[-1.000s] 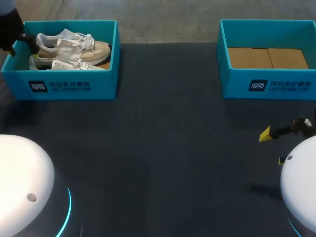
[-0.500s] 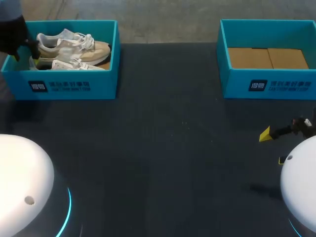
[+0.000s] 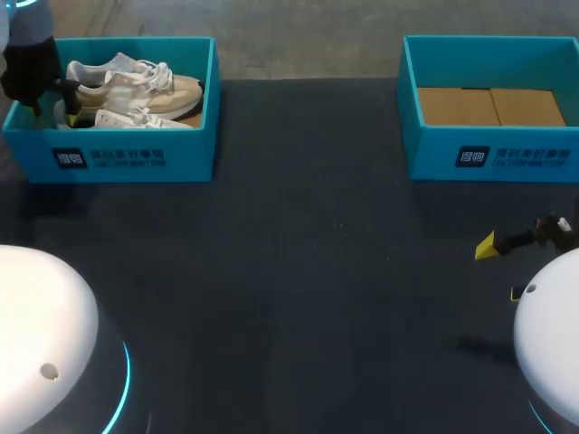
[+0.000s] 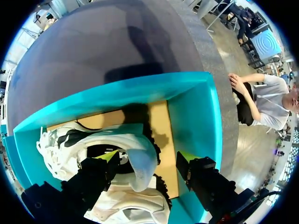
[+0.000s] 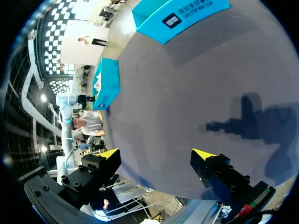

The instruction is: Take the shoe out of the shoebox, open the shoe tongue, remove and reinsert the insole, then place the shoe into the shoebox

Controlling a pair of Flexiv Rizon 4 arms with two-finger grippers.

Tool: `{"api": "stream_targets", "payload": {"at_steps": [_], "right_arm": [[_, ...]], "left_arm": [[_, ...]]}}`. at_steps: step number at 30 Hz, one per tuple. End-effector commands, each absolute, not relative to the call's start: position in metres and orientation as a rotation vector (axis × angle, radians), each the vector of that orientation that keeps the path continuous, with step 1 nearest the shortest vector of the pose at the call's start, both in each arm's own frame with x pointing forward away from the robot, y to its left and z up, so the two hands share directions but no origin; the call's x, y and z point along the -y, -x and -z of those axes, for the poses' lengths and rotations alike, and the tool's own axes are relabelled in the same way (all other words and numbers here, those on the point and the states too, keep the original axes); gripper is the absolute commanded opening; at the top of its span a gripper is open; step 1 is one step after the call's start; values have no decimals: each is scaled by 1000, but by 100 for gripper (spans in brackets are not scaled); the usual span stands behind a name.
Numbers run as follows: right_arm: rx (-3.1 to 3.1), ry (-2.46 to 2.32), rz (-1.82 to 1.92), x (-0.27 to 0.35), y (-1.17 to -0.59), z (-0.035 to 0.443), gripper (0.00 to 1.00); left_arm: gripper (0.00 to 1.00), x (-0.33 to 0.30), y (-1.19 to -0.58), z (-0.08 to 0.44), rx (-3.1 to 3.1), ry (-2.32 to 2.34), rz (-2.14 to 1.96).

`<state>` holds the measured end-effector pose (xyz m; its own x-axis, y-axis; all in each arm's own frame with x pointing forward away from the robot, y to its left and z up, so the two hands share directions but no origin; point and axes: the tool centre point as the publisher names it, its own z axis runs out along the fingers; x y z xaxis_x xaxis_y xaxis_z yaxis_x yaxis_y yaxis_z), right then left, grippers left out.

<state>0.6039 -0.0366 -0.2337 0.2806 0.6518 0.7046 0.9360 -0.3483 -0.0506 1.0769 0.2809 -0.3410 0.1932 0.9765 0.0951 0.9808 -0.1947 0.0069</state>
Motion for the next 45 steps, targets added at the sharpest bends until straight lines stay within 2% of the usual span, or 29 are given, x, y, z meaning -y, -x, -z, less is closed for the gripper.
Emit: {"api": "stream_targets", "payload": {"at_steps": [1, 5, 16, 35, 37, 39, 40, 41, 45], "right_arm": [[1421, 2109, 835, 38, -592, 228, 100], [1421, 2109, 835, 38, -592, 228, 100], [1421, 2109, 835, 38, -592, 228, 100], [1421, 2109, 835, 38, -592, 228, 100], [1421, 2109, 835, 38, -592, 228, 100], [1421, 2109, 835, 38, -592, 228, 100], [1421, 2109, 835, 38, -592, 228, 100], [1421, 2109, 835, 38, -592, 228, 100], [1421, 2109, 835, 38, -592, 228, 100]], "left_arm": [[77, -279, -1081, 347, 1947, 2375, 117], [74, -278, -1080, 354, 1936, 2367, 114], [74, -277, -1082, 366, 1921, 2347, 125], [66, -275, -1081, 384, 1937, 2328, 99], [63, -275, -1081, 384, 1938, 2328, 99], [47, -274, -1082, 386, 1942, 2324, 98], [47, -274, -1082, 386, 1942, 2323, 98], [42, -274, -1082, 387, 1942, 2323, 100], [44, -274, -1082, 390, 1934, 2324, 108]]}}
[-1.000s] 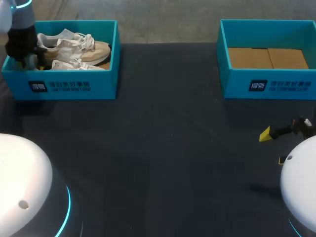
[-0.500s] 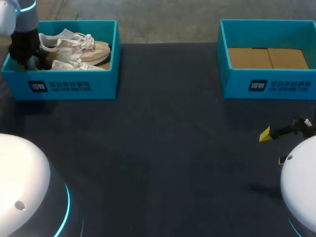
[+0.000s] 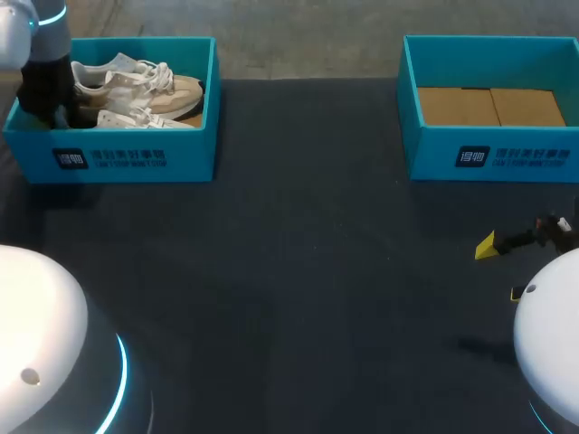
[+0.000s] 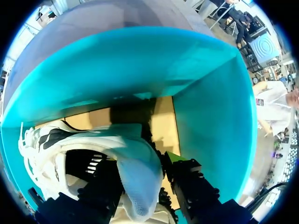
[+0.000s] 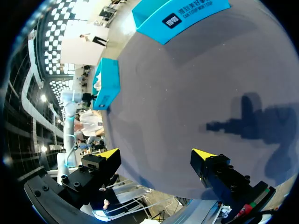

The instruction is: Take the shoe out of the shoebox, open the shoe tongue, remove and reinsert the insole, then place the shoe into the shoebox

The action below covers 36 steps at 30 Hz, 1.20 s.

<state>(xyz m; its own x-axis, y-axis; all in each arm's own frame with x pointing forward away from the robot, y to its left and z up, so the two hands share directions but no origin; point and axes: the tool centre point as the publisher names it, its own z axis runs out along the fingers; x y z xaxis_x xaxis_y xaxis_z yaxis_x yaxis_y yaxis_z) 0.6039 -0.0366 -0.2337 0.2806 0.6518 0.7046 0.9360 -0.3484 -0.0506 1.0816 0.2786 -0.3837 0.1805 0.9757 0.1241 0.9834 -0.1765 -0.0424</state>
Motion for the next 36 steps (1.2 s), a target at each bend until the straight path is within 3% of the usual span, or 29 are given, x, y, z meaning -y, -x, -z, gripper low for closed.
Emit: {"api": "stream_targets", "payload": {"at_steps": [1, 7, 10, 36], "right_arm": [[1421, 2109, 835, 38, -592, 228, 100], [1421, 2109, 835, 38, -592, 228, 100], [1421, 2109, 835, 38, -592, 228, 100], [1421, 2109, 835, 38, -592, 228, 100]], "left_arm": [[45, -274, -1082, 390, 1934, 2324, 108], [37, -273, -1080, 391, 1922, 2333, 124], [0, -273, -1080, 391, 1920, 2335, 129], [0, -295, -1081, 386, 1843, 2344, 181]]}}
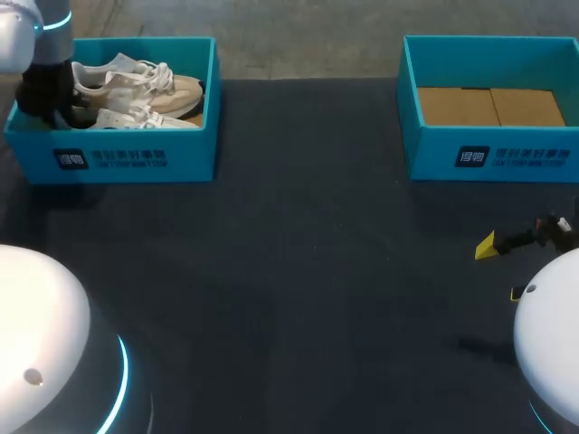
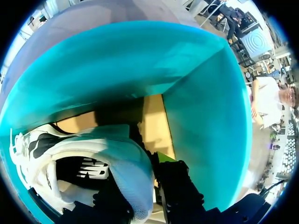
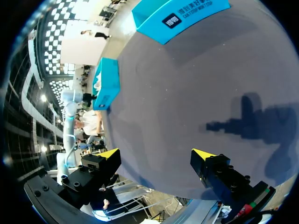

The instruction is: Take the shoe out of the shoebox, open the shoe tongue, remove and reinsert the insole, then place the shoe into the shoebox

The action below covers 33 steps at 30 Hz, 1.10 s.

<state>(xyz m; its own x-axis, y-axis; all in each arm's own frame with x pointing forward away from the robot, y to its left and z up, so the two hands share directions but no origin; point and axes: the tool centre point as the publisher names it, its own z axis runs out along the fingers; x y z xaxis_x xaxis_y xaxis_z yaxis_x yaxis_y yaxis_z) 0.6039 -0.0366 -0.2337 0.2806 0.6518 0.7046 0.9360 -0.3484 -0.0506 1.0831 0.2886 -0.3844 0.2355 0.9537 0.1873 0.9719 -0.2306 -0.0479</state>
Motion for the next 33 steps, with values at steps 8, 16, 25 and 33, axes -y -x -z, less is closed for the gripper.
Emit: {"api": "stream_targets", "payload": {"at_steps": [8, 16, 25, 33], "right_arm": [[1421, 2109, 835, 38, -592, 228, 100], [1421, 2109, 835, 38, -592, 228, 100], [1421, 2109, 835, 38, -592, 228, 100], [1421, 2109, 835, 38, -592, 228, 100]], "left_arm": [[0, -302, -1082, 383, 1838, 2341, 198], [0, -307, -1082, 379, 1828, 2341, 224], [0, -314, -1080, 375, 1824, 2329, 243], [0, -308, -1083, 357, 1890, 2342, 246]]}}
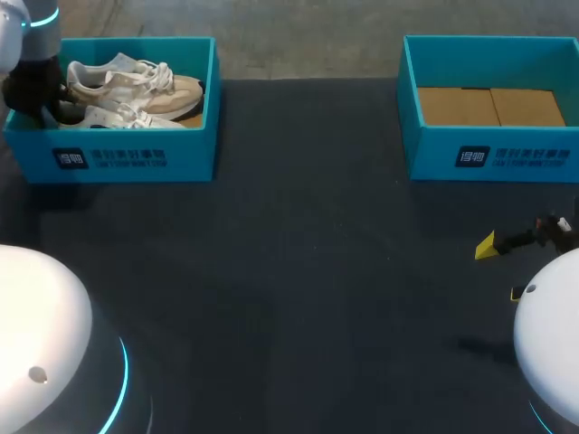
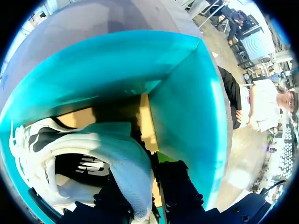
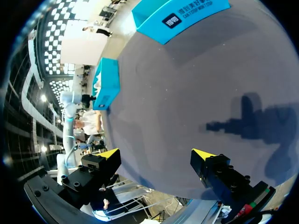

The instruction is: Take the shoe out of the shoebox, open the shoe tongue, remove and reinsert the insole, then place the shoe into the shoebox

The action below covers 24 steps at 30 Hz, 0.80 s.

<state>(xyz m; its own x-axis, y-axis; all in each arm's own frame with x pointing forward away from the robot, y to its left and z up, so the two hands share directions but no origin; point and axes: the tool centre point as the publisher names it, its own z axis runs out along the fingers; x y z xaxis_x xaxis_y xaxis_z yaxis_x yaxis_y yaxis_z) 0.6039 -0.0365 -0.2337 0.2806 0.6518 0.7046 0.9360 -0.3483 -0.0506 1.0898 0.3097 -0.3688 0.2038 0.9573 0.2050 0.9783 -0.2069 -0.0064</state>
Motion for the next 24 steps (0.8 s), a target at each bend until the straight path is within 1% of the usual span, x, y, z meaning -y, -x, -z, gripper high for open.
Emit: {"api": "stream_targets", "payload": {"at_steps": [1, 24], "right_arm": [[1421, 2109, 835, 38, -592, 228, 100], [1421, 2109, 835, 38, -592, 228, 100]], "left_arm": [[0, -307, -1083, 354, 1892, 2347, 250], [0, -292, -1084, 321, 1913, 2363, 329]]}}
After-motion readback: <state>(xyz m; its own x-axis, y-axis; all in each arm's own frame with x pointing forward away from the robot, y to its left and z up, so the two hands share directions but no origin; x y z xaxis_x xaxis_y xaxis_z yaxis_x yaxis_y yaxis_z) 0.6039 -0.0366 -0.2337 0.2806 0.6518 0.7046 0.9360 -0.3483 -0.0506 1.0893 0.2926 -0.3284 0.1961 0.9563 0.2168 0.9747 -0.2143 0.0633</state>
